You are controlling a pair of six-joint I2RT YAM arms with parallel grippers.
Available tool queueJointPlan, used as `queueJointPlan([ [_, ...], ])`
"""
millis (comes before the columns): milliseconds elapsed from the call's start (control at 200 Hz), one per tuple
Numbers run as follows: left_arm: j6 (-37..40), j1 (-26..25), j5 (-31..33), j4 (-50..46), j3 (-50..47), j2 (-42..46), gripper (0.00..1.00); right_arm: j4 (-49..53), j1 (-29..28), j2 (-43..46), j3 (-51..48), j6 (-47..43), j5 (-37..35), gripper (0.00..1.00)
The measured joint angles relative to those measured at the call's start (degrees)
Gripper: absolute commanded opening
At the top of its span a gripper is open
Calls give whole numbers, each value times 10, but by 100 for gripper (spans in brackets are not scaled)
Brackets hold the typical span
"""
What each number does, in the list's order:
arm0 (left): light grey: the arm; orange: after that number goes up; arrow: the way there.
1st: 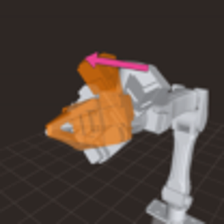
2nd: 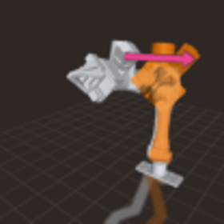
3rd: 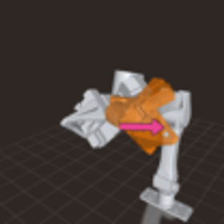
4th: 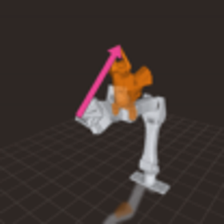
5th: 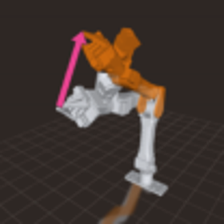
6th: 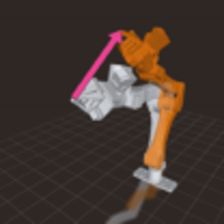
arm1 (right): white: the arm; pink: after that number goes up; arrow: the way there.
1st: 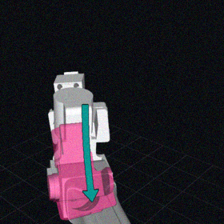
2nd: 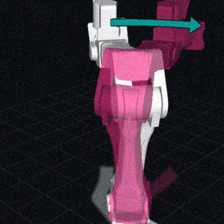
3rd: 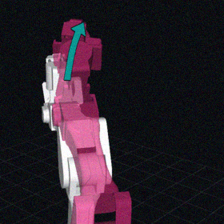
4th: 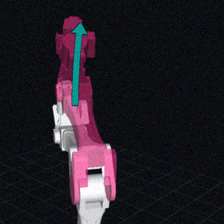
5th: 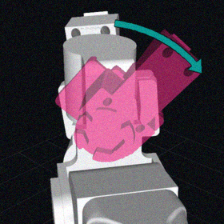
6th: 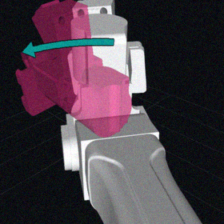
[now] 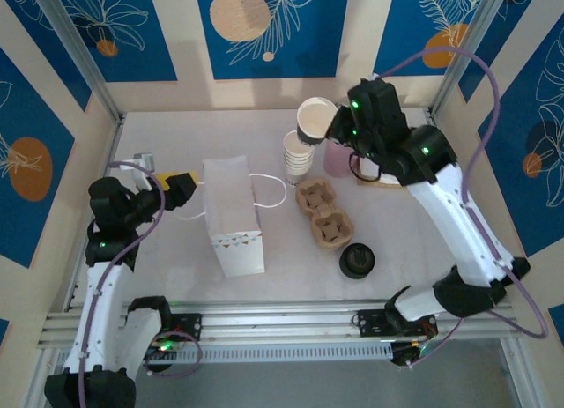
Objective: Pack the takeout coffee
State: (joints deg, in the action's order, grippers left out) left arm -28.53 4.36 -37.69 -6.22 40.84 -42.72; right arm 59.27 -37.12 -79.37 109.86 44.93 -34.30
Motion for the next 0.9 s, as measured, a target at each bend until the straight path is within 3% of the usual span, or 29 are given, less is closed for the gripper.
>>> queueJointPlan([
  [255,-16,0,99,-179,84,88,79,11,-13,128,-141,0,16,0],
  [415,-49,-1,115,-271,104,137,77,17,-14,174,-195,0,37,0],
  [660,-104,-1,139,-370,68,191,65,9,-16,226,-289,-4,89,0],
  [900,-147,-2,153,-428,17,267,61,-35,-26,242,-388,-4,147,0],
])
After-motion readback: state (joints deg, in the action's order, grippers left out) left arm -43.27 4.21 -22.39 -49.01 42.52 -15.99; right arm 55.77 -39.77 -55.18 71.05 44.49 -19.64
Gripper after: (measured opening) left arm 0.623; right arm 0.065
